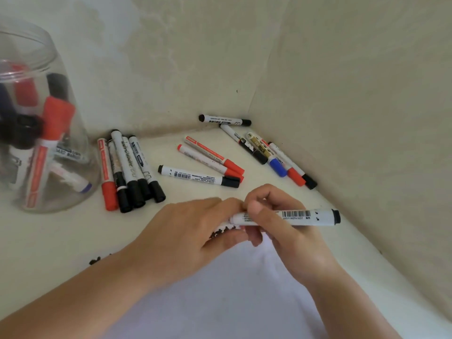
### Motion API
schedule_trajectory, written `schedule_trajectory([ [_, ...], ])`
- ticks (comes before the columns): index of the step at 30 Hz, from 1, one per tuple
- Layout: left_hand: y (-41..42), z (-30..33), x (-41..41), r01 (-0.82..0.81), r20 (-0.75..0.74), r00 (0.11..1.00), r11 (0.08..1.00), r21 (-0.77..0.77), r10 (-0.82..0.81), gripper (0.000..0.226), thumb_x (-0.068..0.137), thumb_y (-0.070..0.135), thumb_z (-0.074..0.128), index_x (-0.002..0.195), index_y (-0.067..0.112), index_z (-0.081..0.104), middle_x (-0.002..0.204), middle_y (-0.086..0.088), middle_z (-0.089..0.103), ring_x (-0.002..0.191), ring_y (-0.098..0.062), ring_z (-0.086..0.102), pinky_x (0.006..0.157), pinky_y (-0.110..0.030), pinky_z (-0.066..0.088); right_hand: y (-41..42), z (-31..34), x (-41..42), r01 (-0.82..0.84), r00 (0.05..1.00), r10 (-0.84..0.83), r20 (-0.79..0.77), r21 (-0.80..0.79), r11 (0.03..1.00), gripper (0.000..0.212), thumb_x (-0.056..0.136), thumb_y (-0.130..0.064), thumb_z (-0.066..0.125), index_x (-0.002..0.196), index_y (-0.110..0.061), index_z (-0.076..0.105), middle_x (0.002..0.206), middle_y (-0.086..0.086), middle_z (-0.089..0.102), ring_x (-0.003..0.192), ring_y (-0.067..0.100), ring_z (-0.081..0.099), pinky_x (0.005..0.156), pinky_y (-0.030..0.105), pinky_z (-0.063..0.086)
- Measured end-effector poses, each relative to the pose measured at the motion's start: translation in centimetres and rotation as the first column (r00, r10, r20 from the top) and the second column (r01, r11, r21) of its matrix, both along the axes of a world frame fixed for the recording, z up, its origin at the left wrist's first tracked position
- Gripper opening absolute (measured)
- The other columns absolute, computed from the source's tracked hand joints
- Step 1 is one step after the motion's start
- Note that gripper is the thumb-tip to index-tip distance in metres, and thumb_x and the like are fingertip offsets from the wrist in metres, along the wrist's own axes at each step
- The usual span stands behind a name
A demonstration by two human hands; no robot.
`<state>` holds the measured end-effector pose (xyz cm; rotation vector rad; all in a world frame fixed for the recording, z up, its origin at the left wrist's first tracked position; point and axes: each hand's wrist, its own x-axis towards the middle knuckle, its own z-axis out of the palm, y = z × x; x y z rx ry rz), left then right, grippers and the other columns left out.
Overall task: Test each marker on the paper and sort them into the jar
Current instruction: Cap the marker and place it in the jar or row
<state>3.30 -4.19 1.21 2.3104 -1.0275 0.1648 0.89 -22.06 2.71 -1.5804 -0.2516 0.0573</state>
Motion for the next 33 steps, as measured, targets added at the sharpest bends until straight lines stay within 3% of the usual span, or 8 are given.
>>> schedule_trajectory([
  [3, 0.5, -0.8, 0.4, -0.115, 0.011, 0.993, 0.993, -0.006, 0.115, 0.058, 0.074, 0.068, 0.045, 0.114, 0.026, 0.040, 0.080, 0.021, 0.036, 0.062, 0.007, 0.040, 0.049, -0.009, 0.028, -1.6, 0.0, 0.6, 0.155, 0.986, -0.152, -0.072, 0.041, 0.987, 0.014, 0.080, -0.022, 0.061, 0.076, -0.013, 0.071, 0.065, 0.010, 0.066, 0.056, 0.023, 0.057, 0.051, 0.025, 0.047],
  [6, 0.8, -1.6, 0.6, -0.107, 0.048, 0.993, 0.992, 0.063, 0.105, 0.062, 0.072, 0.073, 0.040, 0.111, 0.024, 0.043, 0.093, 0.017, 0.038, 0.080, -0.003, 0.046, 0.064, -0.021, 0.041, -1.9, -0.9, 1.0, 0.296, 0.941, -0.309, -0.135, -0.107, 0.949, 0.023, 0.076, -0.024, 0.071, 0.056, -0.018, 0.061, 0.053, 0.003, 0.057, 0.045, 0.012, 0.046, 0.043, 0.016, 0.039],
  [9, 0.6, -1.7, 0.5, -0.085, 0.071, 0.995, 0.984, 0.157, 0.075, 0.064, 0.069, 0.075, 0.040, 0.108, 0.025, 0.046, 0.098, 0.012, 0.046, 0.084, -0.010, 0.046, 0.069, -0.024, 0.038, -1.1, -1.8, 1.0, 0.257, 0.943, -0.301, -0.142, -0.261, 0.930, 0.024, 0.074, -0.020, 0.074, 0.060, -0.024, 0.056, 0.058, 0.000, 0.063, 0.048, 0.007, 0.054, 0.046, 0.014, 0.043],
  [12, 0.5, -1.9, 0.4, -0.068, 0.073, 0.996, 0.977, 0.204, 0.054, 0.062, 0.069, 0.072, 0.045, 0.106, 0.023, 0.050, 0.098, 0.009, 0.050, 0.081, -0.010, 0.043, 0.070, -0.024, 0.036, -0.3, -2.4, 0.9, 0.277, 0.951, -0.308, -0.034, -0.346, 0.896, 0.026, 0.066, -0.016, 0.067, 0.054, -0.017, 0.044, 0.051, -0.001, 0.048, 0.046, 0.009, 0.041, 0.044, 0.018, 0.034],
  [15, 0.5, -2.1, 0.4, -0.063, 0.037, 0.998, 0.977, 0.203, 0.056, 0.062, 0.068, 0.072, 0.044, 0.109, 0.026, 0.047, 0.102, 0.011, 0.046, 0.085, -0.008, 0.038, 0.074, -0.024, 0.033, 0.1, -2.8, 1.0, 0.343, 0.934, -0.355, 0.030, -0.353, 0.871, 0.030, 0.067, -0.012, 0.062, 0.055, -0.009, 0.035, 0.054, 0.007, 0.039, 0.052, 0.018, 0.036, 0.047, 0.030, 0.031],
  [20, 0.4, -2.1, 0.4, -0.063, 0.003, 0.998, 0.975, 0.211, 0.064, 0.061, 0.068, 0.071, 0.044, 0.110, 0.027, 0.046, 0.102, 0.011, 0.044, 0.086, -0.009, 0.036, 0.075, -0.024, 0.031, 0.3, -2.7, 0.9, 0.341, 0.934, -0.355, 0.039, -0.391, 0.855, 0.030, 0.068, -0.012, 0.061, 0.054, -0.012, 0.035, 0.053, 0.002, 0.037, 0.055, 0.020, 0.041, 0.049, 0.033, 0.032],
  [24, 0.4, -2.1, 0.4, -0.063, 0.002, 0.998, 0.976, 0.209, 0.064, 0.061, 0.068, 0.070, 0.046, 0.109, 0.025, 0.048, 0.101, 0.010, 0.046, 0.086, -0.010, 0.040, 0.075, -0.025, 0.032, 0.1, -2.9, 0.8, 0.357, 0.931, -0.357, 0.079, -0.405, 0.842, 0.033, 0.074, 0.001, 0.060, 0.056, -0.009, 0.035, 0.053, 0.003, 0.037, 0.053, 0.017, 0.036, 0.047, 0.029, 0.031],
  [33, 0.4, -2.1, 0.4, -0.071, -0.011, 0.997, 0.974, 0.216, 0.075, 0.062, 0.067, 0.071, 0.046, 0.109, 0.026, 0.047, 0.101, 0.011, 0.045, 0.087, -0.010, 0.039, 0.075, -0.024, 0.030, 0.0, -2.8, 0.9, 0.344, 0.936, -0.346, 0.069, -0.388, 0.855, 0.038, 0.073, 0.004, 0.061, 0.052, -0.014, 0.034, 0.050, -0.001, 0.034, 0.049, 0.011, 0.033, 0.044, 0.023, 0.029],
])
